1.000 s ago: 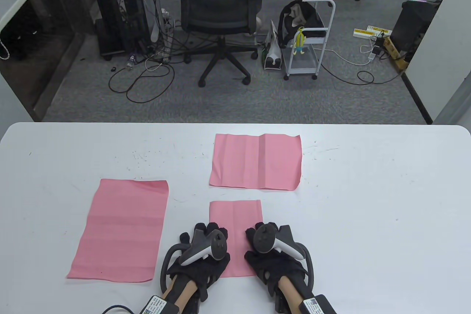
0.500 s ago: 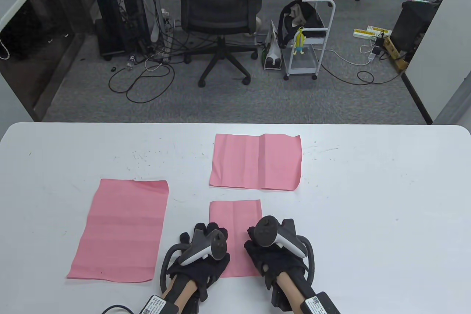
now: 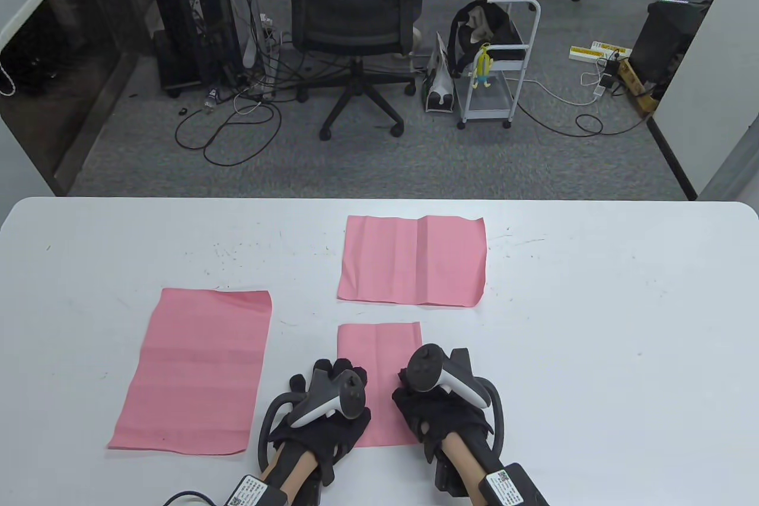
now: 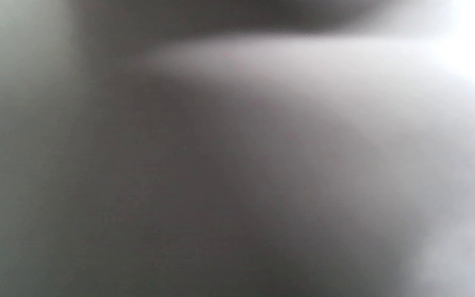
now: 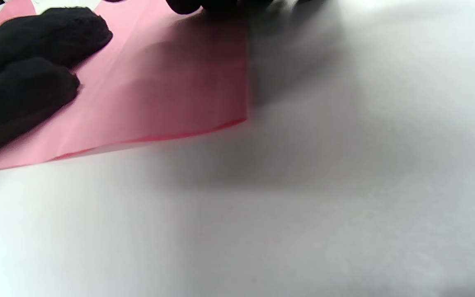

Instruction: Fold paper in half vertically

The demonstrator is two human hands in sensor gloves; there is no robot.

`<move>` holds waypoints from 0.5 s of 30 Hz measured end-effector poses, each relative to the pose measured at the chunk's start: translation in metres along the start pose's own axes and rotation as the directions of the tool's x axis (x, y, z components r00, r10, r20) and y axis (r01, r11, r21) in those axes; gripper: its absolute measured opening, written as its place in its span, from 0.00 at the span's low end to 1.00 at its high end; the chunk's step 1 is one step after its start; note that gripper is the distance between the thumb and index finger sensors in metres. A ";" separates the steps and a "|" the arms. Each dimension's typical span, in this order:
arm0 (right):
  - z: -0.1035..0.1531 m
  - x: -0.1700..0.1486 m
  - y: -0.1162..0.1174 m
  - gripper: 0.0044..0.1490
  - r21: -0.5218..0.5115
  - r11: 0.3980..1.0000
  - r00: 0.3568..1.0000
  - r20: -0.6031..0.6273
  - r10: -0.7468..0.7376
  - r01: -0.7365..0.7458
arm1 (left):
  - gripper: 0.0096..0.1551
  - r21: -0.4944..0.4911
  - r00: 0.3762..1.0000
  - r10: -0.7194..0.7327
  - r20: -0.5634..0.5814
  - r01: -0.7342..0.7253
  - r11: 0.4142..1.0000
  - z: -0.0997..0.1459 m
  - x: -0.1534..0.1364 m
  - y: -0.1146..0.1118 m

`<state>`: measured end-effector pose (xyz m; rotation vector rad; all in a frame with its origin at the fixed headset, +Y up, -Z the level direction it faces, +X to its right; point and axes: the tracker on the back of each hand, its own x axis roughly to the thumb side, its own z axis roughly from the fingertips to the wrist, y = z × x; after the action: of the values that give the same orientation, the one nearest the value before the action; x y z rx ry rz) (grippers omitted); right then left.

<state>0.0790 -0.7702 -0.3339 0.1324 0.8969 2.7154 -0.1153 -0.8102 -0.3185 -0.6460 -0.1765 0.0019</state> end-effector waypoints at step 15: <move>-0.056 0.001 -0.027 0.39 0.061 0.993 0.991 -0.090 -0.097 0.103 | 0.45 0.000 1.000 0.001 0.002 -0.001 1.000 0.000 0.000 0.000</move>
<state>0.0750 -0.7814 -0.3951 -0.0178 0.9899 2.6178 -0.1152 -0.8105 -0.3185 -0.6464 -0.1785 0.0035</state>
